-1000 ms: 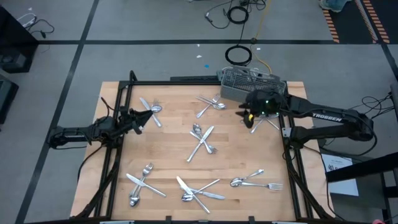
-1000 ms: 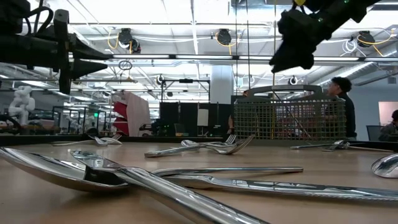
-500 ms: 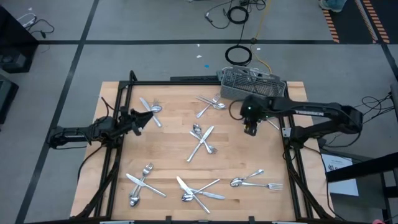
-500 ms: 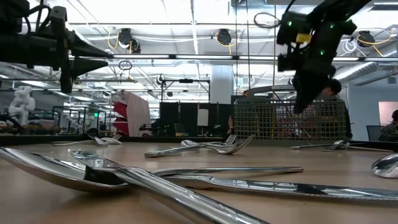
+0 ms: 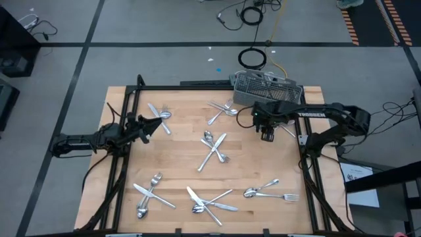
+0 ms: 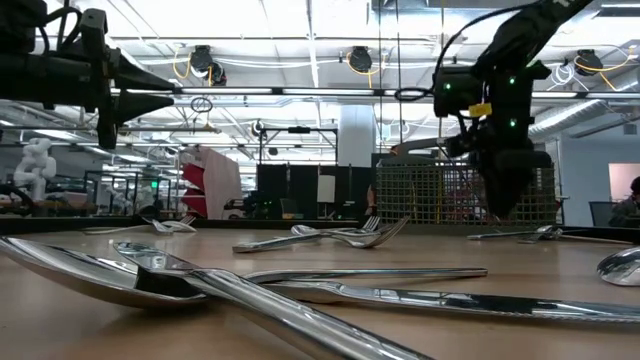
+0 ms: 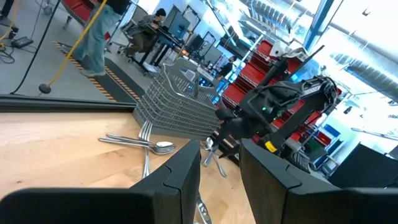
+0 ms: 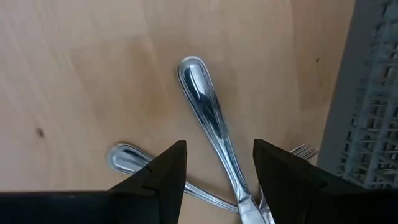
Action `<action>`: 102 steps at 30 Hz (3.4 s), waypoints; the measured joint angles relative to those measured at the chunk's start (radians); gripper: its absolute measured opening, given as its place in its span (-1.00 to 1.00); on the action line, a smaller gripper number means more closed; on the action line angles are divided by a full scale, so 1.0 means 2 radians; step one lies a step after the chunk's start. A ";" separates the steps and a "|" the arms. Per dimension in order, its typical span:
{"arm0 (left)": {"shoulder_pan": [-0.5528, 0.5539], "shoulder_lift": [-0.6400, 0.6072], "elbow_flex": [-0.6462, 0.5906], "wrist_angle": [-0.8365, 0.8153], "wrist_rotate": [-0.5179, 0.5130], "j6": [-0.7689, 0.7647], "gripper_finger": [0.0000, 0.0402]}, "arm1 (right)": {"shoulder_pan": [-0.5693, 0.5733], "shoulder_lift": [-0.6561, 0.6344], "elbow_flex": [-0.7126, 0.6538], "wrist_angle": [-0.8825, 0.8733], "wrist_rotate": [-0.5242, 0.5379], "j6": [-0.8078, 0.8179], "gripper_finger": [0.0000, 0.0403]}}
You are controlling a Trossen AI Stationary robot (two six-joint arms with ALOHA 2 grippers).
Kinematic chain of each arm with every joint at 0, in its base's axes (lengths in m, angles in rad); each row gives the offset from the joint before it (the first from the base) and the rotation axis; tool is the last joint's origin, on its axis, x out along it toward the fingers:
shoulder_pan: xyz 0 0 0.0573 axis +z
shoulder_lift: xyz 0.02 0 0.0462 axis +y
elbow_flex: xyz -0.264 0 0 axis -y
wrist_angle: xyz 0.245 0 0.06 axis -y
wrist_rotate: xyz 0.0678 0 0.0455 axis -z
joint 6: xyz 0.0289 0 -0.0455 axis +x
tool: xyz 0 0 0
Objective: Sort silverware
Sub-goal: Put the silver table knife into the gray utensil holder
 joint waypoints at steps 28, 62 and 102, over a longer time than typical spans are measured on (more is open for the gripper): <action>0.000 0.000 0.000 -0.002 -0.002 0.000 -0.40 | -0.038 0.090 -0.002 -0.010 -0.031 -0.053 -0.71; 0.000 0.000 0.000 -0.013 -0.002 0.001 -0.40 | 0.000 -0.067 0.270 -0.078 -0.031 0.161 -0.93; 0.000 0.000 0.000 -0.014 -0.017 0.029 -0.40 | -0.096 -0.078 0.270 -0.281 -0.043 0.380 -0.91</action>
